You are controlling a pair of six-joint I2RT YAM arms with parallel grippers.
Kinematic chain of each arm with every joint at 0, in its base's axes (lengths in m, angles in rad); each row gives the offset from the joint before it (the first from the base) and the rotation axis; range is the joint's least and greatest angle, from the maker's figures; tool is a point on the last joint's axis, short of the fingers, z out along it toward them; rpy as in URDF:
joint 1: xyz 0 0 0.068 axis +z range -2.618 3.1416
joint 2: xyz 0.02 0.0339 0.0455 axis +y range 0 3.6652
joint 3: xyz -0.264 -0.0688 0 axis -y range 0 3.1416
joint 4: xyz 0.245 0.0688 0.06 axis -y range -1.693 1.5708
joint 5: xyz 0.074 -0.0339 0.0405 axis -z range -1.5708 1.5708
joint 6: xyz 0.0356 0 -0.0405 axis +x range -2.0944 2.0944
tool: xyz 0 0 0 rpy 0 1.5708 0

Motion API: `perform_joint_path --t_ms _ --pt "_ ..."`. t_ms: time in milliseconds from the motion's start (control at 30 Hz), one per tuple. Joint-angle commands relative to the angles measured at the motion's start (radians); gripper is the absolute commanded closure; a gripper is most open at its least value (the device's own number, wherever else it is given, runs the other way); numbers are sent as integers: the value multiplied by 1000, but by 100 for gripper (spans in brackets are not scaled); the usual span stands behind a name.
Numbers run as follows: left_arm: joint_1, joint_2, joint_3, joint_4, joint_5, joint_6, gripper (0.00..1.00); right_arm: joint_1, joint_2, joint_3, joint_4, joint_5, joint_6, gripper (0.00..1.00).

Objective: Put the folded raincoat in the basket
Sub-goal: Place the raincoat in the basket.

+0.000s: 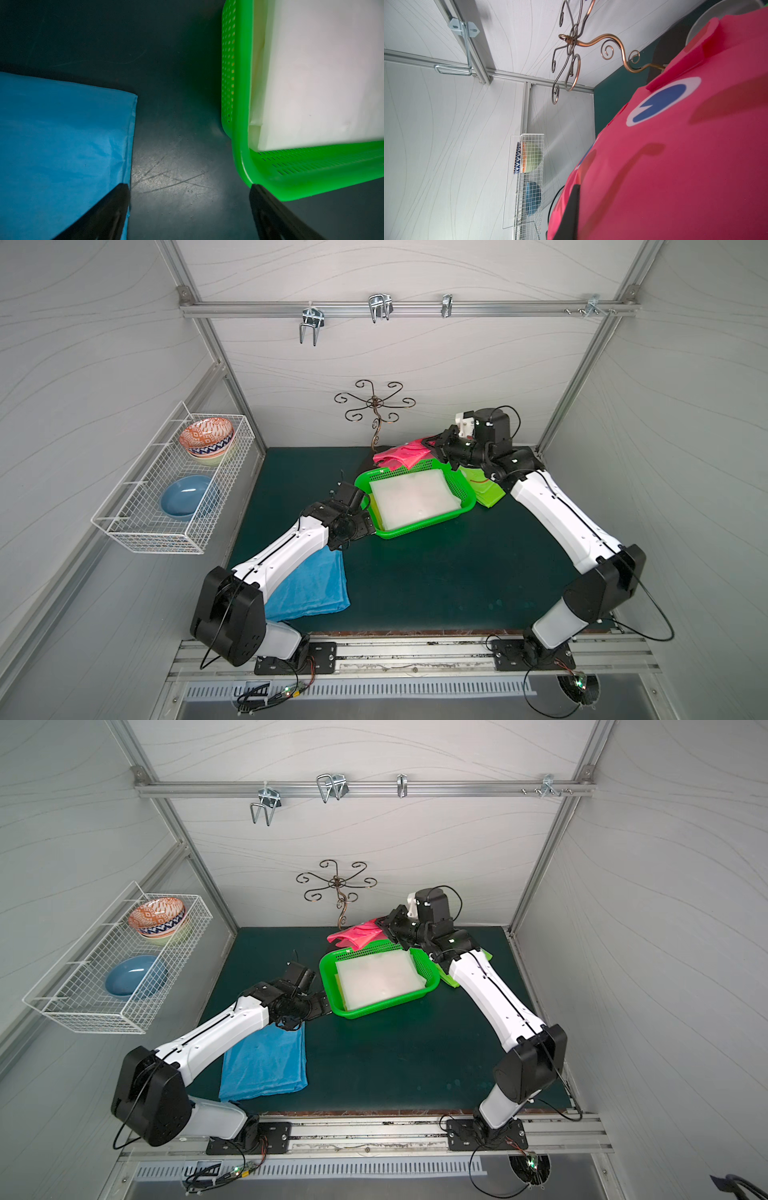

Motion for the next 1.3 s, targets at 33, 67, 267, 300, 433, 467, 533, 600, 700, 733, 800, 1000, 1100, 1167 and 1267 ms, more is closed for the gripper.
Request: perform_joint_path --t_ms 33,67,267,300,433,467,533,600,700,733,800,1000,1100,1167,1267 --pt "10 -49 -12 5 -19 5 5 10 63 41 205 -3 -44 100" --pt "11 -52 -18 -4 -17 9 5 11 77 44 215 2 -55 100" --pt "21 -90 -78 0 -14 16 5 10 163 38 330 -15 -33 100" --pt "23 -94 -84 1 -14 17 5 10 180 36 360 -26 -26 100" --pt "28 -94 -84 -12 -13 27 4 10 216 21 385 -28 -35 100" --pt "28 -94 -82 -17 -14 27 4 8 217 1 392 -18 -36 100" --pt "30 -96 -86 -17 -14 26 4 6 219 -38 423 -17 -43 100" --pt "30 -97 -90 -15 -12 26 4 -2 220 -75 425 -21 -51 100" --pt "30 -93 -93 -8 -5 25 4 -8 218 -141 448 -26 -52 100" --pt "30 -90 -93 -6 -1 25 4 -10 218 -166 459 -27 -53 100" --pt "30 -82 -90 -2 10 23 4 -13 219 -212 474 -24 -57 100" --pt "30 -71 -84 2 34 15 4 -16 221 -315 507 -43 -22 100" --pt "30 -70 -81 2 35 16 4 -13 220 -367 520 -41 11 100" --pt "30 -71 -78 2 35 17 4 -8 220 -406 541 -41 36 100" --pt "30 -71 -75 4 38 22 3 -1 206 -462 536 -21 60 100"
